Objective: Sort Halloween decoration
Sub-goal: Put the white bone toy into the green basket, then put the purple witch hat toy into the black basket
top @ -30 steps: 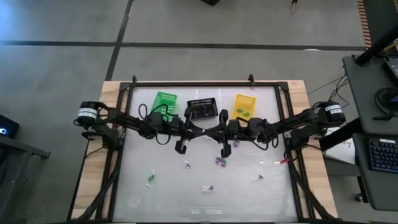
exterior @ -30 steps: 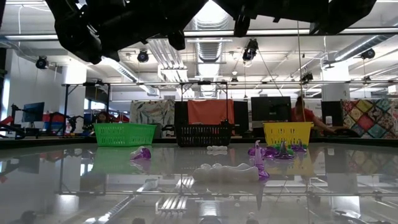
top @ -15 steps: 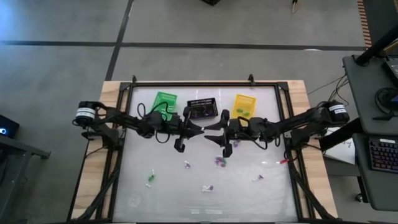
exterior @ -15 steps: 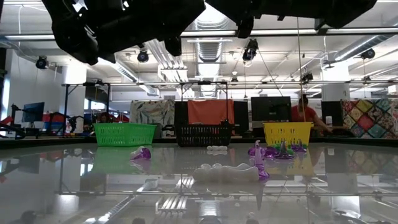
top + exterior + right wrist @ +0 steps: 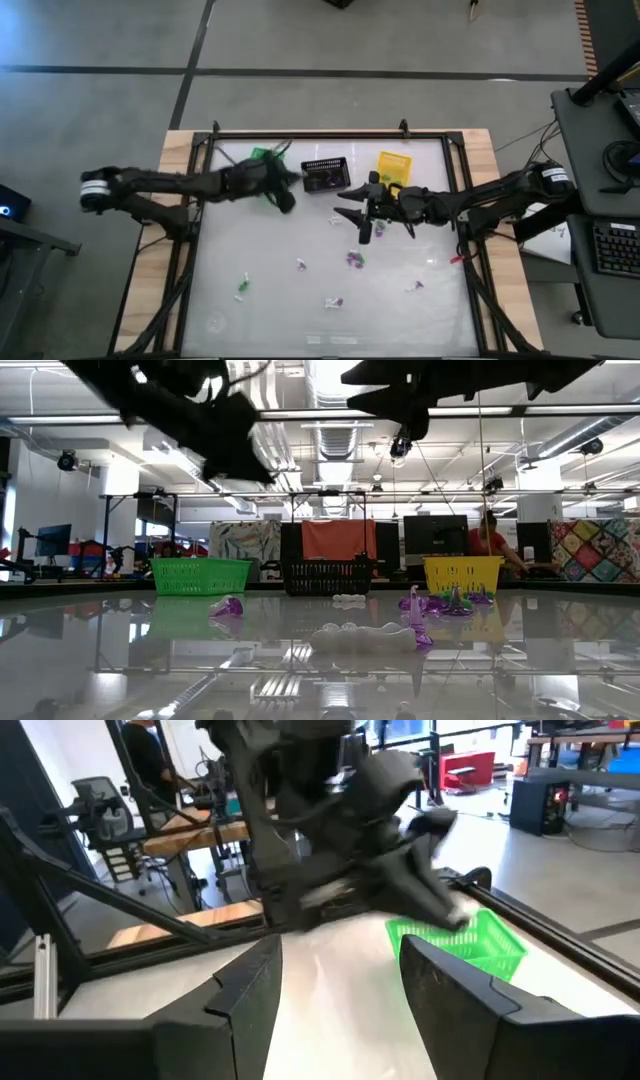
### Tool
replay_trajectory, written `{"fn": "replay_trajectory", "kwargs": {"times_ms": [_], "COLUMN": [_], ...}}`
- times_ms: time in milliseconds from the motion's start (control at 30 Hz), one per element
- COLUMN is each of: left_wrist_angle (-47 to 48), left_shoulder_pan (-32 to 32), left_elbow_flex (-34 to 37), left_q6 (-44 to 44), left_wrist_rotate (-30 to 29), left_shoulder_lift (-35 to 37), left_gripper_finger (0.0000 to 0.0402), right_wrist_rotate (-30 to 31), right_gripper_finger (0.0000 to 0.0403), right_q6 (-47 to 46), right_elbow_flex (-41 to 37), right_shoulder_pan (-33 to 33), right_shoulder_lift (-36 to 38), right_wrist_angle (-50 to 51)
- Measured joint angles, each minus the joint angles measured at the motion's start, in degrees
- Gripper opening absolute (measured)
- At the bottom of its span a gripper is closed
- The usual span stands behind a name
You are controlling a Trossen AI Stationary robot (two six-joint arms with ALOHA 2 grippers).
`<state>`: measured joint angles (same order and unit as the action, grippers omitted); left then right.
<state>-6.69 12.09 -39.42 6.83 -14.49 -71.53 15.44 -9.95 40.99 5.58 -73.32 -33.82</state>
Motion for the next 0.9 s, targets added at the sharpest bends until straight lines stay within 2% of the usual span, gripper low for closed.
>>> {"fn": "replay_trajectory", "kwargs": {"times_ms": [100, 167, 233, 467, 567, 900], "left_wrist_angle": [27.6, 41.1, 47.9, 47.7, 48.1, 49.0], "left_shoulder_pan": [3.4, 6.0, 8.4, 13.1, 14.5, 15.8], "left_elbow_flex": [-5.7, -9.2, -11.6, -13.7, -14.7, -18.0], "left_q6": [5.0, 8.5, 9.9, 1.2, 0.3, -1.8], "left_wrist_rotate": [-12.7, -15.2, -14.8, -5.1, -4.5, -4.5], "left_shoulder_lift": [2.1, 1.7, 0.9, -4.5, -7.5, -13.0], "left_gripper_finger": [0.0001, 0.0001, 0.0001, 0.0001, 0.0012, 0.0120], "right_wrist_rotate": [0.0, 0.0, 0.0, -0.4, -0.4, -0.4], "right_gripper_finger": [0.0196, 0.0196, 0.0196, 0.0196, 0.0196, 0.0196], "right_q6": [-0.1, -0.1, 0.0, -1.0, -1.4, -4.0], "right_elbow_flex": [0.0, 0.0, 0.0, 0.0, 0.0, 0.0], "right_shoulder_pan": [0.0, 0.0, 0.0, 0.0, 0.1, 0.1], "right_shoulder_lift": [-0.3, -0.4, -0.5, -0.8, -0.8, -0.8], "right_wrist_angle": [0.4, 0.5, 0.1, 0.6, 0.6, 3.6]}}
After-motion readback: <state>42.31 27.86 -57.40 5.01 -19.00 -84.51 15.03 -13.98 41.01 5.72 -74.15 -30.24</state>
